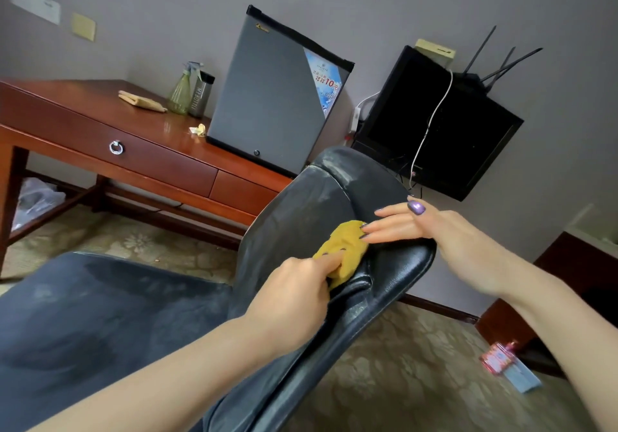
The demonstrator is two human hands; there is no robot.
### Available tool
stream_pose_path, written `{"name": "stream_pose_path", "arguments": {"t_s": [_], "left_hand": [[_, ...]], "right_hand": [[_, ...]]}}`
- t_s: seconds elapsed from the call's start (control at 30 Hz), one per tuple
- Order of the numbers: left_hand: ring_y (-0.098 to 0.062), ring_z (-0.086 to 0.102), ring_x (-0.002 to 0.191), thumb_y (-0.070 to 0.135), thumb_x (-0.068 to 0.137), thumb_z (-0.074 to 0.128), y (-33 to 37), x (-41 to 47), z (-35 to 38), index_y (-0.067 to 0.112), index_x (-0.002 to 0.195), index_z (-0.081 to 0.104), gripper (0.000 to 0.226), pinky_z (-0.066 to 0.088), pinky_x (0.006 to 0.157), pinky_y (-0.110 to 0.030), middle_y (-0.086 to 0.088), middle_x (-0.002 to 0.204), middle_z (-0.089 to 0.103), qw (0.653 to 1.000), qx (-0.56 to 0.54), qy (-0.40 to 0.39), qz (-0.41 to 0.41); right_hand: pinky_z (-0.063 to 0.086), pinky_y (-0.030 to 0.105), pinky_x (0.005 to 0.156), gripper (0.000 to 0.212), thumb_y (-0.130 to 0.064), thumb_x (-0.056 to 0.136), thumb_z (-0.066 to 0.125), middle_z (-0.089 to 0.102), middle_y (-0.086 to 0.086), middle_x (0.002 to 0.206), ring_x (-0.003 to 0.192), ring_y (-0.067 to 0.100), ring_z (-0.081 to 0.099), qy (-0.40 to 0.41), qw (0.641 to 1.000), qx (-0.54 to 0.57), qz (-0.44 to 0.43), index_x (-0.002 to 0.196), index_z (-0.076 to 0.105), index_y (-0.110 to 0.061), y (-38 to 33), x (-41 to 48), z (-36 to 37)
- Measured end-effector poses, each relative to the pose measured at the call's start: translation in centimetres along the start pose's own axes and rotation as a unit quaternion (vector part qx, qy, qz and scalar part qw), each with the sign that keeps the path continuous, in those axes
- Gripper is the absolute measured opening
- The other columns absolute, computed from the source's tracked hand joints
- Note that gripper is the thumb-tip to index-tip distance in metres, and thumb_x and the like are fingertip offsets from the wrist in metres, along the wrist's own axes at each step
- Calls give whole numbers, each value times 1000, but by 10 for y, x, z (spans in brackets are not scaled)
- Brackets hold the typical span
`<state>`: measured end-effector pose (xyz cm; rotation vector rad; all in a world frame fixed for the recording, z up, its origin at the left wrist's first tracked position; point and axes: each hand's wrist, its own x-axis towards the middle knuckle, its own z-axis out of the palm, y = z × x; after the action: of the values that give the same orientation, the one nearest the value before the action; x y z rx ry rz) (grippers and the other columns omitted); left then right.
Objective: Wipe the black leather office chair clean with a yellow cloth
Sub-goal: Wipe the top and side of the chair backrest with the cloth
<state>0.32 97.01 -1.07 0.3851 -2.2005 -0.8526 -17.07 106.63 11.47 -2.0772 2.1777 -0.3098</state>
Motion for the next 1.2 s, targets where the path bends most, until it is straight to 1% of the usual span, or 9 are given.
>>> {"name": "stream_pose_path", "arguments": {"t_s": [0.07, 0.2, 0.33, 0.5, 0.67, 0.8, 0.9, 1.07, 1.2], "left_hand": [[-25, 34, 64, -7, 78, 36, 10, 4, 5, 15, 82, 48, 25, 38, 61, -40, -2, 66, 42, 999, -11, 37, 31], [-21, 30, 69, -3, 76, 32, 2, 3, 12, 13, 86, 52, 28, 36, 61, -36, 2, 72, 42, 991, 3, 82, 105], [-24, 53, 87, -3, 81, 37, -23, 1, 16, 21, 120, 55, 49, 45, 72, -40, 4, 104, 62, 988, 22, 66, 139], [-18, 52, 122, 12, 88, 26, -41, 4, 20, 33, 135, 47, 56, 48, 92, -41, 15, 137, 52, 990, -25, 43, 135], [-25, 58, 97, 20, 86, 23, -61, 11, 22, 32, 118, 54, 46, 50, 78, -43, 12, 109, 63, 999, -14, 22, 27], [-32, 43, 72, 7, 90, 30, -69, 10, 20, 25, 101, 54, 32, 49, 69, -49, 0, 79, 55, 999, 18, 15, -45], [-34, 39, 70, -1, 88, 32, -68, 4, 18, 18, 94, 54, 29, 45, 66, -46, -11, 74, 52, 998, 16, 9, -60], [-18, 25, 60, -5, 87, 35, -63, -13, 11, 14, 83, 51, 25, 24, 55, -29, -15, 69, 48, 996, 18, -19, -83], [-19, 28, 61, -2, 88, 35, -60, -23, 4, 8, 90, 56, 23, 26, 56, -29, -19, 74, 55, 993, 30, -39, -105]], "right_hand": [[13, 16, 113, 50, -35, 98, 20, 63, -25, 118, 124, 0, 47, 77, 996, 30, -46, 107, 69, -39, -16, -11, 1], [17, 25, 113, 43, -22, 93, 29, 59, -24, 118, 122, -1, 43, 84, 990, -69, -92, 119, 53, -46, -18, -11, 8], [25, 17, 102, 41, -49, 92, 35, 56, -24, 120, 114, 6, 42, 99, 967, -208, -109, 125, 57, -39, -23, -9, 14], [32, 35, 101, 57, -64, 90, 33, 60, -8, 125, 113, 17, 48, 98, 947, -290, -97, 119, 67, -28, -23, -5, 17], [31, 41, 106, 61, -65, 86, 36, 57, -4, 131, 121, 22, 47, 73, 944, -316, -67, 123, 64, -26, -27, -5, 17], [23, 34, 107, 63, -66, 81, 36, 57, -5, 131, 124, 19, 45, 58, 940, -332, -52, 122, 65, -28, -32, -5, 15], [13, 27, 109, 71, -73, 75, 34, 53, -8, 135, 128, 13, 36, 33, 941, -335, -41, 125, 62, -30, -34, -5, 13], [2, 22, 110, 90, -85, 61, 31, 41, -15, 144, 136, 9, 21, -15, 933, -357, -36, 135, 49, -38, -38, -5, 8], [-5, 19, 108, 100, -88, 54, 43, 27, -19, 150, 138, 7, 7, -55, 930, -362, -21, 143, 31, -45, -44, -6, 5]]}}
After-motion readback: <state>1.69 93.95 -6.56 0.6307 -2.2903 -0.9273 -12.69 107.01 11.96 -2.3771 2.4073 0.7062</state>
